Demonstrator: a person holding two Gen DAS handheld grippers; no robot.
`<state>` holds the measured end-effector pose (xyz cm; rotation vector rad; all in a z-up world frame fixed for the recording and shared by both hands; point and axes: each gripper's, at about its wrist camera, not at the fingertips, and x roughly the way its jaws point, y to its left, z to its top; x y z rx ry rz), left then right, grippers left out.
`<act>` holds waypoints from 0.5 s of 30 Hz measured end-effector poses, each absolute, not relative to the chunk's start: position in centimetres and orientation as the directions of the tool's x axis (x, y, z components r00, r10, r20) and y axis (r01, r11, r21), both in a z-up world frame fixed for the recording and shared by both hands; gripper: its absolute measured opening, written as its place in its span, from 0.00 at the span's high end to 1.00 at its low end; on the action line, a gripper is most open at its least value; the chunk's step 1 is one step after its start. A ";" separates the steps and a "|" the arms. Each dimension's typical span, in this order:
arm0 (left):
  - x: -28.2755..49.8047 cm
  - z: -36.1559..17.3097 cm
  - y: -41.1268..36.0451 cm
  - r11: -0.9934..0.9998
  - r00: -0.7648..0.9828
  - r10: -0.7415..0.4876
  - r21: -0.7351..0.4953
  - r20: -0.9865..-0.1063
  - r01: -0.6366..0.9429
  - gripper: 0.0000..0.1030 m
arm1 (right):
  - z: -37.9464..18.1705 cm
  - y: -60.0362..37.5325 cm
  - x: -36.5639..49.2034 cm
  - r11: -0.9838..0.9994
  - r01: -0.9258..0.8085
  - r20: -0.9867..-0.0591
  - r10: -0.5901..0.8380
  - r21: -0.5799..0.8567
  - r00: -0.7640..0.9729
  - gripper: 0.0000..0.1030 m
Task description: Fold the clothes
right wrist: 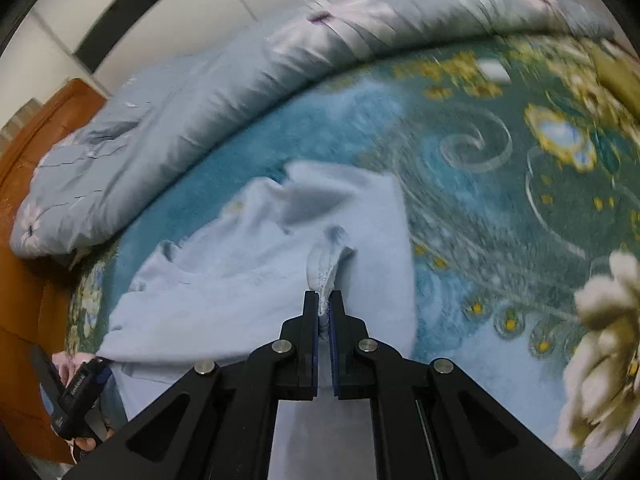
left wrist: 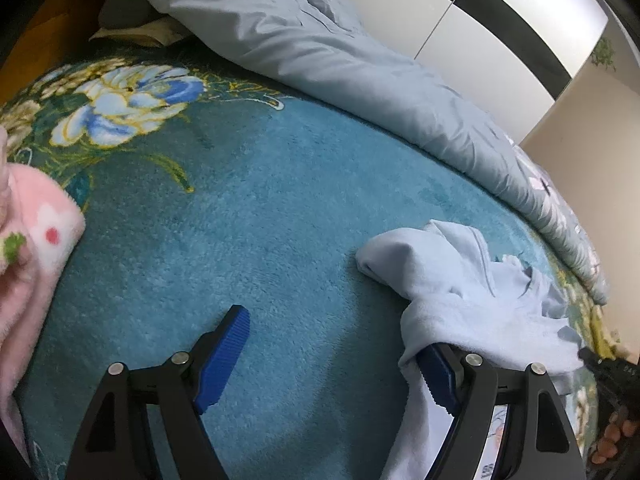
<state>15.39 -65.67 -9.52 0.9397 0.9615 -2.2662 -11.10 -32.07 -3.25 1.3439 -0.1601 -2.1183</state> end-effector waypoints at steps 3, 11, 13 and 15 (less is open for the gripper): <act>15.6 -9.6 -66.0 -0.636 -0.646 -0.132 -0.436 -0.751 0.637 0.20 | -1.4 -31.3 -10.3 -0.781 0.466 -0.724 -0.594 0.416 -0.350 0.96; 15.0 -8.9 -64.3 -0.750 -0.631 -0.038 -0.396 -0.775 0.531 0.20 | -7.2 -28.3 -10.3 -0.841 0.352 -0.794 -0.521 0.412 -0.315 0.96; 15.5 -8.4 -64.3 -0.761 -0.642 -0.010 -0.411 -0.766 0.502 0.20 | -7.3 -28.3 -10.3 -0.843 0.349 -0.794 -0.518 0.411 -0.317 0.96; 16.0 -8.1 -64.3 -0.771 -0.654 0.034 -0.436 -0.756 0.463 0.20 | -7.0 -28.8 -10.2 -0.852 0.369 -0.809 -0.492 0.371 -0.322 0.96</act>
